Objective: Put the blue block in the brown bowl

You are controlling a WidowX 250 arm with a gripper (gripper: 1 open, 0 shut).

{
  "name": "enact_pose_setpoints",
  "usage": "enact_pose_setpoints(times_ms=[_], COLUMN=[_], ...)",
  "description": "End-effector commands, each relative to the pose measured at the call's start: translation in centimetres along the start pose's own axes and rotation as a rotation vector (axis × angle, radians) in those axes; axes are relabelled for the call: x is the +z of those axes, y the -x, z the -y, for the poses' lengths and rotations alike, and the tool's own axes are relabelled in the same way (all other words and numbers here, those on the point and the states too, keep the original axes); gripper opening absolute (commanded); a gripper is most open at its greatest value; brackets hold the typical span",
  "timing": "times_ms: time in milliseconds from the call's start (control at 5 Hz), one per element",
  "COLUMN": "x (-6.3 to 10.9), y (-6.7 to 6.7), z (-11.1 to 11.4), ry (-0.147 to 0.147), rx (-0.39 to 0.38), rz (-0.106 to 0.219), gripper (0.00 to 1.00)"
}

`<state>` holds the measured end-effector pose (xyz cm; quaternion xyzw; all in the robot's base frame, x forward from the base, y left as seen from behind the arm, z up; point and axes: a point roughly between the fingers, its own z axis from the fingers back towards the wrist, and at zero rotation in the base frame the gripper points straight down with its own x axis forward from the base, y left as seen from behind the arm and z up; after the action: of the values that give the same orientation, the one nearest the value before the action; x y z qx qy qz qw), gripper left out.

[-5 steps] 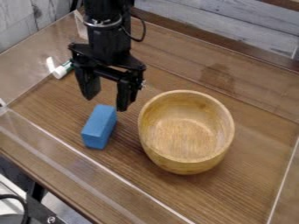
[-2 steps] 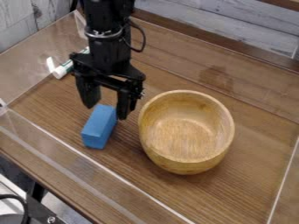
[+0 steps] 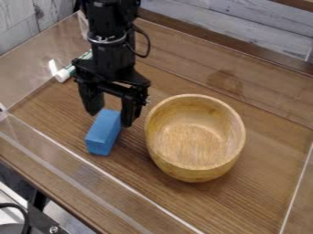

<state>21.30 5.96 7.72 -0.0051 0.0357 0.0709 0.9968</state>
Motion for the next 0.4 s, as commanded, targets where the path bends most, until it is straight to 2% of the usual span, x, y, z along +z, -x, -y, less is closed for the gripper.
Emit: enact_pose_setpoints(times_ms=[0, 200], x=[0.40, 0.14], y=[-0.36, -0.36], z=[-0.38, -0.57], ry=[-0.003, -0.002], rx=[0.019, 0.029], rz=[0.026, 0.024], gripper=[1.00, 1.00])
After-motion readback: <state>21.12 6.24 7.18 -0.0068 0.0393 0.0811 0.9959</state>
